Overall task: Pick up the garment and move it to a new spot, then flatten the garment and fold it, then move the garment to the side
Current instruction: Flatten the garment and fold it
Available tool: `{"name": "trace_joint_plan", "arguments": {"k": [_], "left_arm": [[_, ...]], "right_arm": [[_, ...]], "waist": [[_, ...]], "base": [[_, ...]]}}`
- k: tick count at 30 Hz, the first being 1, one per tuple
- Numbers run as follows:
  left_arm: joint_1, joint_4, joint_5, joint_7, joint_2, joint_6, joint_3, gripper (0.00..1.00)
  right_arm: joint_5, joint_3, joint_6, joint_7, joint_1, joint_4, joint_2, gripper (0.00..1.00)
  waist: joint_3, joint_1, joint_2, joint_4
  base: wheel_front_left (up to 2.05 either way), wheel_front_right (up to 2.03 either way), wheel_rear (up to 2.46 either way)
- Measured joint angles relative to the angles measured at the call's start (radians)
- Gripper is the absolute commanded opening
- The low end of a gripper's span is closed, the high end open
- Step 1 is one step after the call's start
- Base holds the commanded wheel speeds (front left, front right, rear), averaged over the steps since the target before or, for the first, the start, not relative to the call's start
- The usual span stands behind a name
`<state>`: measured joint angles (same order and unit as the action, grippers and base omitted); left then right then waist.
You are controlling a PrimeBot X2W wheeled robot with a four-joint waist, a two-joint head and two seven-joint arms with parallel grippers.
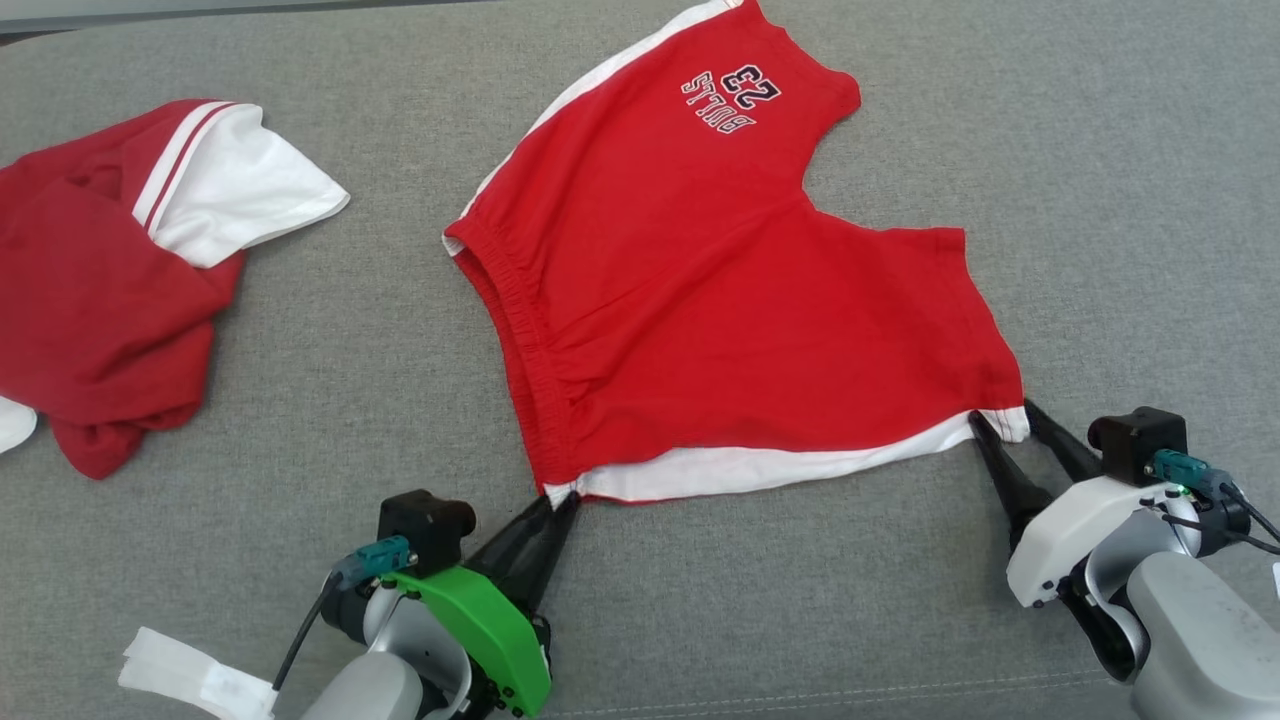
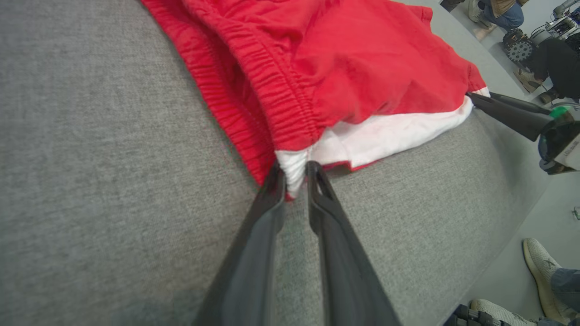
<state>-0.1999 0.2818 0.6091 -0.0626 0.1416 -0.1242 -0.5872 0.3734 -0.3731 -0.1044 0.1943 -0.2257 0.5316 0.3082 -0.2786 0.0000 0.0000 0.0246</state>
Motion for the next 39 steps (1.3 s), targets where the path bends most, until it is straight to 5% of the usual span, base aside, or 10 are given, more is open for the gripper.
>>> {"name": "trace_joint_plan", "arguments": {"k": [1,14,26,39], "left_arm": [[-0.002,0.001,0.004,0.0,0.0,0.0,-0.005,0.0],[0.025,-0.038,0.133,0.015,0.067,0.0,-0.006,0.0],[0.195,-0.238,0.323,0.134,0.173,0.0,0.0,0.0],[0.369,-0.479,0.464,0.216,0.249,0.0,0.03,0.0]], "right_arm": [[0.006,-0.004,-0.001,0.0,-0.002,0.003,-0.002,0.0],[0.15,-0.071,-0.02,-0.029,0.048,-0.054,0.02,0.0],[0.383,-0.089,-0.02,-0.111,0.244,-0.284,0.135,0.0],[0.597,0.021,-0.02,-0.166,0.46,-0.535,0.258,0.0]], "waist": [[0.0,0.0,0.0,0.0],[0.042,0.0,0.0,0.013],[0.104,0.0,0.0,0.053],[0.116,0.0,0.0,0.052]], "base": [[0.0,0.0,0.0],[0.0,0.0,0.0],[0.0,0.0,0.0],[0.0,0.0,0.0]]}}
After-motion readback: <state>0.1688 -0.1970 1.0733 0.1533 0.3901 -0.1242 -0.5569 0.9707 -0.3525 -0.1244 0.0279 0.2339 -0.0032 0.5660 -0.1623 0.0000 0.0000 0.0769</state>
